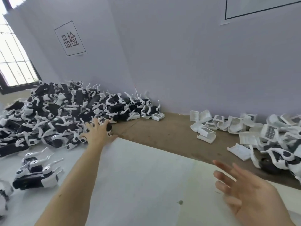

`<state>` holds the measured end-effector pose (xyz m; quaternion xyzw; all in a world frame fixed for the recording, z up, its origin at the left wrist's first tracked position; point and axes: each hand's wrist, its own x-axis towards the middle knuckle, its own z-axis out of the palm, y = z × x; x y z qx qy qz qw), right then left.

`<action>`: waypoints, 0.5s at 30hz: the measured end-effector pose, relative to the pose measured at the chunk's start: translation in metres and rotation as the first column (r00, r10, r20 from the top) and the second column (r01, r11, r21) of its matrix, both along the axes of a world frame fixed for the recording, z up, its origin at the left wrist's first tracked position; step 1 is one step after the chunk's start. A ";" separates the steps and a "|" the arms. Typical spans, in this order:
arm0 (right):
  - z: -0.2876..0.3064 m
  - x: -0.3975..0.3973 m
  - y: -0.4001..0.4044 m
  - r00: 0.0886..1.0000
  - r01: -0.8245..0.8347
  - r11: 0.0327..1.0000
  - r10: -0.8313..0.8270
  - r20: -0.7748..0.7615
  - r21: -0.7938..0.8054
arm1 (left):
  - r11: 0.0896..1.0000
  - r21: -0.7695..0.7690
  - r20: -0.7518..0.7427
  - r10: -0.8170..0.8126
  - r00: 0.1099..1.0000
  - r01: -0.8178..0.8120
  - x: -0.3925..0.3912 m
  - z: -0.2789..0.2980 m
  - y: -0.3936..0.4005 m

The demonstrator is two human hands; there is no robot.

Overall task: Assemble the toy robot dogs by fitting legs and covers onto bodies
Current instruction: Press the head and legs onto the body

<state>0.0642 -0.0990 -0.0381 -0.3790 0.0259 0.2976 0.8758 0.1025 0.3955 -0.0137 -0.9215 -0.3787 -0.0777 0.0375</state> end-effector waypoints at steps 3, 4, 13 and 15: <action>-0.003 0.003 0.001 1.000 -0.012 1.000 0.012 -0.001 0.006 | 1.000 0.015 -0.026 0.008 1.000 -0.008 0.018 0.001 0.008; -0.004 0.004 0.000 1.000 -0.019 1.000 0.019 0.005 0.004 | 1.000 -0.013 -0.020 0.002 1.000 -0.003 0.025 0.003 0.009; -0.004 -0.001 0.000 0.997 -0.026 1.000 0.026 0.068 -0.002 | 0.959 -0.020 0.177 -0.276 0.945 0.284 0.031 -0.003 -0.005; -0.003 -0.003 -0.001 0.996 -0.026 1.000 0.026 0.081 -0.004 | 0.925 -0.020 0.239 -0.363 0.900 0.379 0.021 -0.004 -0.025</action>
